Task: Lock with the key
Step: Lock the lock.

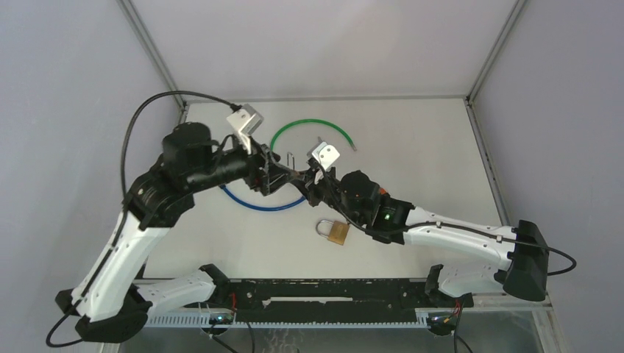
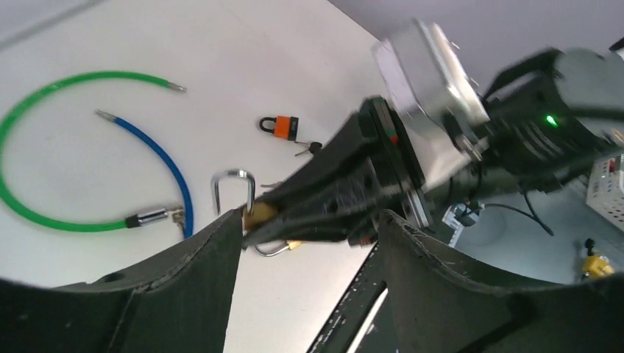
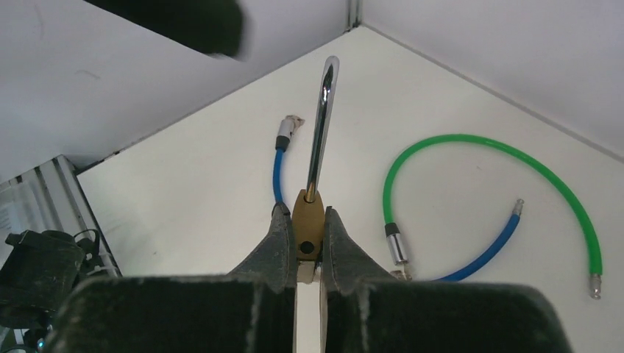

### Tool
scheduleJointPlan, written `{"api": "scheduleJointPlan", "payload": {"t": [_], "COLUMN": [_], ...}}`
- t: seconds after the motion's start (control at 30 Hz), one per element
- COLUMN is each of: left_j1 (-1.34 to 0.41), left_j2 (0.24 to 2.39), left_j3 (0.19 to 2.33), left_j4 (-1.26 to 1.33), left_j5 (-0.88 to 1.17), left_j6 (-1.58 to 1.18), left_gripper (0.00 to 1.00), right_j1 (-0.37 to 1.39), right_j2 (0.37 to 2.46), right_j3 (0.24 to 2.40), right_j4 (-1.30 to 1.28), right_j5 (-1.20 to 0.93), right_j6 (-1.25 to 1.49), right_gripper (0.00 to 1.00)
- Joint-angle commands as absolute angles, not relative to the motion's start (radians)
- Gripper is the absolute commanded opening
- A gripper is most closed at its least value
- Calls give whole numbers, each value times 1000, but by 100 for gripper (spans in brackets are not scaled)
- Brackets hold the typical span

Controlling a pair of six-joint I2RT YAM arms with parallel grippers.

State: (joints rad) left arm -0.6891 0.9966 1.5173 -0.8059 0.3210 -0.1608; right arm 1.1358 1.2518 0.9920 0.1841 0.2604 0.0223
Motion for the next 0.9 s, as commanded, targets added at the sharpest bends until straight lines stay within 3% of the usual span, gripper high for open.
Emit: {"api": "scheduleJointPlan", "payload": {"t": [0.0,0.23,0.37,0.47,0.53,0.6,0.7,0.77,0.87], "left_j1": [-715,-719,-720,-719,-720,-719,-719,-721,-721], "left_j2": [1056,1092,1095,1086,1073,1058,1043,1037,1038], "left_j3": [1504,1478,1469,1461,1455,1438,1413,1410,1423], "left_j4": [-732,-734,-735,-720,-710,-705,-705,-706,-709], "left_j5": [288,227,246,319,359,391,415,421,422], "left_j6": [-278,-304,-304,-304,-305,-300,-291,-283,-273], "left_gripper": [71,61,57,45,31,17,3,4,17], "right_j1": [1168,1202,1199,1160,1116,1077,1052,1037,1004], "right_j2": [1249,1228,1202,1168,1148,1132,1108,1095,1069], "right_j3": [1054,1054,1046,1034,1014,987,955,937,901], "right_j4": [205,190,173,160,178,212,239,258,295], "right_j5": [312,283,113,-117,-250,-334,-389,-423,-456], "right_j6": [-29,-63,-83,-50,2,51,84,104,141], "right_gripper": [0,0,0,0,0,0,0,0,0]}}
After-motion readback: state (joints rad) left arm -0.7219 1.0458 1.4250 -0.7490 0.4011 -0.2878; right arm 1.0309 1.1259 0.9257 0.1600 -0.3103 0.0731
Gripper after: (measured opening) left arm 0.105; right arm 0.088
